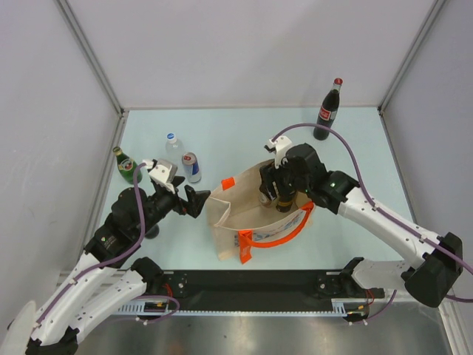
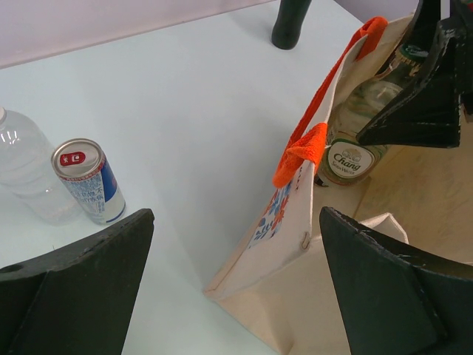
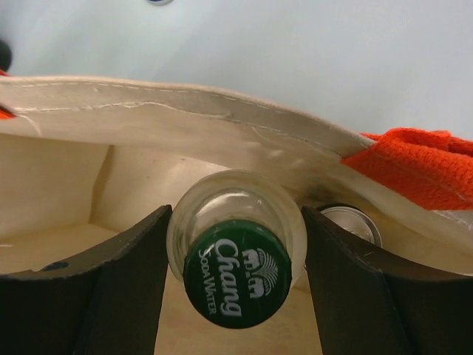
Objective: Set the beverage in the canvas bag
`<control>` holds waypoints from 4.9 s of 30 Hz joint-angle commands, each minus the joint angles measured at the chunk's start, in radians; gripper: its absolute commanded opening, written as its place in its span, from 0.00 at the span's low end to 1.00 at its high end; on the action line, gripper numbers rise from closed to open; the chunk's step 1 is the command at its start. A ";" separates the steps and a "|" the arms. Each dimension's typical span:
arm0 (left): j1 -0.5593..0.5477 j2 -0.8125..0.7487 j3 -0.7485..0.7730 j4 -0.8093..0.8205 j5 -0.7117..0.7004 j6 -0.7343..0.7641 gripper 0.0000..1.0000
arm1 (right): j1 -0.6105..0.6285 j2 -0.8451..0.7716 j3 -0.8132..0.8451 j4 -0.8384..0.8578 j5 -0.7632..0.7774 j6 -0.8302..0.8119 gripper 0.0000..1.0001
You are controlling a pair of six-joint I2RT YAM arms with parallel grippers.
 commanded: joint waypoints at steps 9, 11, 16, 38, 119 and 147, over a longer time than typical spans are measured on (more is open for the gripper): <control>-0.005 0.000 -0.001 0.022 -0.005 0.006 1.00 | 0.007 -0.005 -0.071 0.298 0.034 -0.029 0.00; -0.005 0.000 -0.001 0.022 -0.003 0.006 1.00 | 0.007 0.009 -0.080 0.315 0.025 -0.024 0.00; -0.003 -0.003 -0.001 0.022 -0.002 0.004 1.00 | 0.005 0.050 -0.087 0.333 0.019 -0.018 0.00; -0.003 -0.001 -0.001 0.024 0.006 0.004 1.00 | 0.007 0.075 -0.186 0.405 -0.038 -0.004 0.10; -0.005 -0.009 -0.002 0.024 0.006 0.004 1.00 | 0.094 0.222 -0.097 0.456 0.079 -0.060 0.59; -0.006 -0.009 -0.001 0.024 0.008 0.004 1.00 | 0.113 0.023 0.116 0.160 0.085 0.066 0.80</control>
